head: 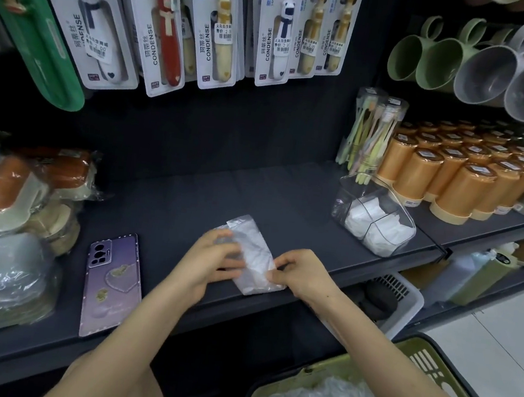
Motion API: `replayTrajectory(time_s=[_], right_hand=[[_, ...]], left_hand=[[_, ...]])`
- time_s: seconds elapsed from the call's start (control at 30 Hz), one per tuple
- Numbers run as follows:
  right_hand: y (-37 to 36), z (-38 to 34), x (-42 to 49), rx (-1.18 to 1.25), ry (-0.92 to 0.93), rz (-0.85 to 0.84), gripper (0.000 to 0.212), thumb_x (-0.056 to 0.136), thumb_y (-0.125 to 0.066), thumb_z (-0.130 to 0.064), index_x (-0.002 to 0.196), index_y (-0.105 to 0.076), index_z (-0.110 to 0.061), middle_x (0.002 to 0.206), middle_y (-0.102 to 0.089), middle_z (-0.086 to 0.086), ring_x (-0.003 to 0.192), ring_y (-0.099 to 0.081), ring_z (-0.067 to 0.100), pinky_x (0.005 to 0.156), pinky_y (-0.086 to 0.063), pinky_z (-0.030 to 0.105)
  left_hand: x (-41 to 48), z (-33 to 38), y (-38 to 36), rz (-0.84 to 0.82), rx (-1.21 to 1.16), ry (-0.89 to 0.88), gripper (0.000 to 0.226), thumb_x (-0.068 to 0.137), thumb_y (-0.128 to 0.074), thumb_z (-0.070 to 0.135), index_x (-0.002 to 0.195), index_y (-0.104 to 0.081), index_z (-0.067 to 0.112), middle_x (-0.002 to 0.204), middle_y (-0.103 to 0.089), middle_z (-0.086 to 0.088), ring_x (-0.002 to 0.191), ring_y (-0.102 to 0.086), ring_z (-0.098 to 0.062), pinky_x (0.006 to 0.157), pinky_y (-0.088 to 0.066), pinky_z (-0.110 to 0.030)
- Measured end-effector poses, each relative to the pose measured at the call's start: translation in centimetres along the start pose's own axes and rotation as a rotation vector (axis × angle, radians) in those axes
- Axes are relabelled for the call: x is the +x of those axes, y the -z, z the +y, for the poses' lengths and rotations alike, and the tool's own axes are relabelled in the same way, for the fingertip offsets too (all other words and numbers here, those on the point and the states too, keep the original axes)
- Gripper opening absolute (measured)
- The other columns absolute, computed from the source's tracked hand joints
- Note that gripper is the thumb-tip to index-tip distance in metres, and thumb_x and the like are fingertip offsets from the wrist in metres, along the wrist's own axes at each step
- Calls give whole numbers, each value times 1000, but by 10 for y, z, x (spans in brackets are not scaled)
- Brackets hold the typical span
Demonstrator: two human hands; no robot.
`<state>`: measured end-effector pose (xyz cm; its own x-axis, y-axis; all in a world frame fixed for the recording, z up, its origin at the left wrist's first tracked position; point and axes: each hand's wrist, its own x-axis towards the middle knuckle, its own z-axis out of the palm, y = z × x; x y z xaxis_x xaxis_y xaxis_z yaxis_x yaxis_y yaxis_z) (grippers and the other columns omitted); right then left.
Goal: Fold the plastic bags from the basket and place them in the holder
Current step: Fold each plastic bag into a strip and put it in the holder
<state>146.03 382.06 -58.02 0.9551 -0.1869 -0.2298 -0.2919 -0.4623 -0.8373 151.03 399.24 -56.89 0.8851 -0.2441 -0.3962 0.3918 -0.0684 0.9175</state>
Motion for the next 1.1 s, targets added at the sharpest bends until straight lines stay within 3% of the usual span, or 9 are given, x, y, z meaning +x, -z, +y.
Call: replayTrajectory(time_s=[0.1,0.23,0.37,0.43,0.57,0.63,0.77,0.97,1.1], right_hand=[[2,-7,6,-219,111,-21,9,80,-73,-12,78,-68,-19,49,-52,-16,48,-47,-2,54,-35,16],[0,-18,14,-358,197,-47,12,84,-68,-14,94,-73,-19,57,-51,-15,56,-47,1,56,-39,19],[-7,-21,23,-387,194,-54,11,86,-67,-18,95,-72,-18,59,-50,-15,56,-47,2,58,-40,22],[-9,-20,26,-387,192,-54,10,86,-67,-19,94,-73,-19,57,-50,-15,55,-47,2,58,-40,22],[-8,-20,29,-387,210,-81,12,86,-67,-19,96,-74,-19,55,-49,-14,53,-46,3,58,-39,20],[-9,-20,31,-392,218,-100,12,86,-66,-19,94,-74,-22,56,-51,-12,53,-46,4,60,-41,20],[-10,-19,36,-352,238,-148,15,86,-65,-17,88,-74,-29,59,-52,-6,57,-42,7,64,-40,26],[-8,-17,43,-333,213,-228,14,86,-65,-20,90,-75,-29,78,-69,7,73,-58,26,75,-48,37],[-3,-19,42,-279,192,-266,16,87,-67,-20,98,-75,-29,80,-72,-9,78,-64,9,83,-50,35]], left_hand=[[7,7,10,41,-40,37,34,94,-55,9,126,-46,9,106,-62,-16,93,-68,-31,79,-57,-41],[15,5,17,72,-81,64,32,96,-53,14,125,-46,3,113,-61,-21,89,-68,-30,73,-58,-37],[21,-3,17,174,-132,13,60,91,-62,10,143,-31,7,116,-58,-17,85,-66,-23,72,-57,-32],[24,-3,17,235,-131,-39,60,90,-62,7,142,-33,9,116,-59,-16,76,-63,-18,72,-56,-30],[34,2,24,336,-122,-119,51,89,-62,6,136,-41,13,90,-61,-6,73,-57,-14,81,-53,-33],[37,3,29,344,-92,-158,45,90,-60,5,132,-44,13,90,-61,-3,75,-57,-15,86,-52,-36],[40,6,36,317,175,-282,29,94,-51,10,122,-54,17,102,-62,3,103,-58,-20,93,-46,-36],[46,-2,41,192,551,-317,31,94,-57,27,125,-59,22,118,-57,5,111,-52,-14,90,-39,-27],[46,-5,42,241,809,-413,27,94,-58,27,119,-65,22,115,-61,-2,105,-57,-21,84,-41,-28]])
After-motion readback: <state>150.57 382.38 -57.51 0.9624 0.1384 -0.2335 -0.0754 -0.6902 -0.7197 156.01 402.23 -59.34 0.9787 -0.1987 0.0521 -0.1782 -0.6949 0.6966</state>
